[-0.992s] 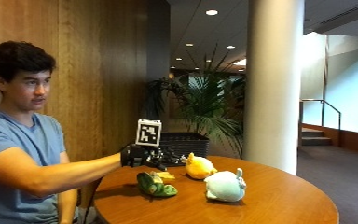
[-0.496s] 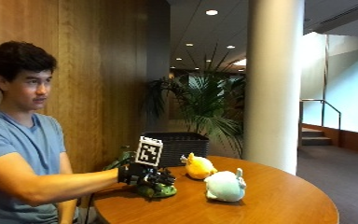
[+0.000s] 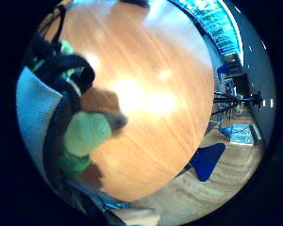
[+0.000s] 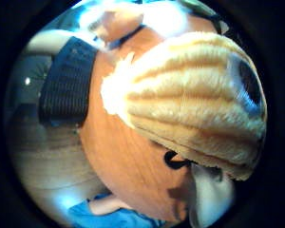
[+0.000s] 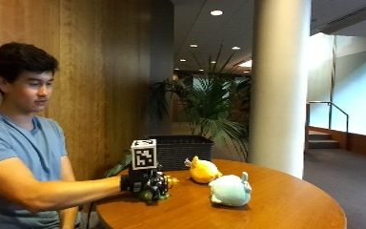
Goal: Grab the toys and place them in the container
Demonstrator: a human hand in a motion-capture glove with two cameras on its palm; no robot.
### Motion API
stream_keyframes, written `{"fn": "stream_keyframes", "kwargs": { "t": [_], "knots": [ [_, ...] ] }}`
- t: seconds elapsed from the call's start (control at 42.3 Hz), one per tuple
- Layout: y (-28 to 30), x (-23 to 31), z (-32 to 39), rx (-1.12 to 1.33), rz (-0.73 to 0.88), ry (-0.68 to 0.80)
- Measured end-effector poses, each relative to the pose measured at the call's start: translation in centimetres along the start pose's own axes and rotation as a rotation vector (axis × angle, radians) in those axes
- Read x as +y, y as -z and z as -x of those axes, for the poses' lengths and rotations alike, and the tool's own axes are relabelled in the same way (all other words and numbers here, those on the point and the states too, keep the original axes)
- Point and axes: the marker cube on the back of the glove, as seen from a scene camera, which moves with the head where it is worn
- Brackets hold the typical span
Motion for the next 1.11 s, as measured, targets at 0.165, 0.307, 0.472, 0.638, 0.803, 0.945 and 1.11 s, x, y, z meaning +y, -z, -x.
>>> {"fn": "stream_keyframes", "kwargs": {
  "t": [0.165, 0.307, 0.472, 0.638, 0.803, 0.945, 1.11],
  "knots": [
    [0.8, -0.6, 0.1, 0.036, -0.016, -0.032],
    [4.8, -1.5, 0.5, 0.038, -0.023, -0.03],
    [14.4, -3.5, 1.4, 0.108, -0.114, -0.001],
    [22.6, -5.5, 5.4, 0.054, -0.197, 0.037],
    [27.2, -8.8, 10.7, -0.026, -0.2, 0.004],
    [29.5, -11.2, 16.0, 0.005, -0.231, -0.026],
    [30.2, -13.0, 23.9, -0.045, -0.256, 0.039]
  ]
}}
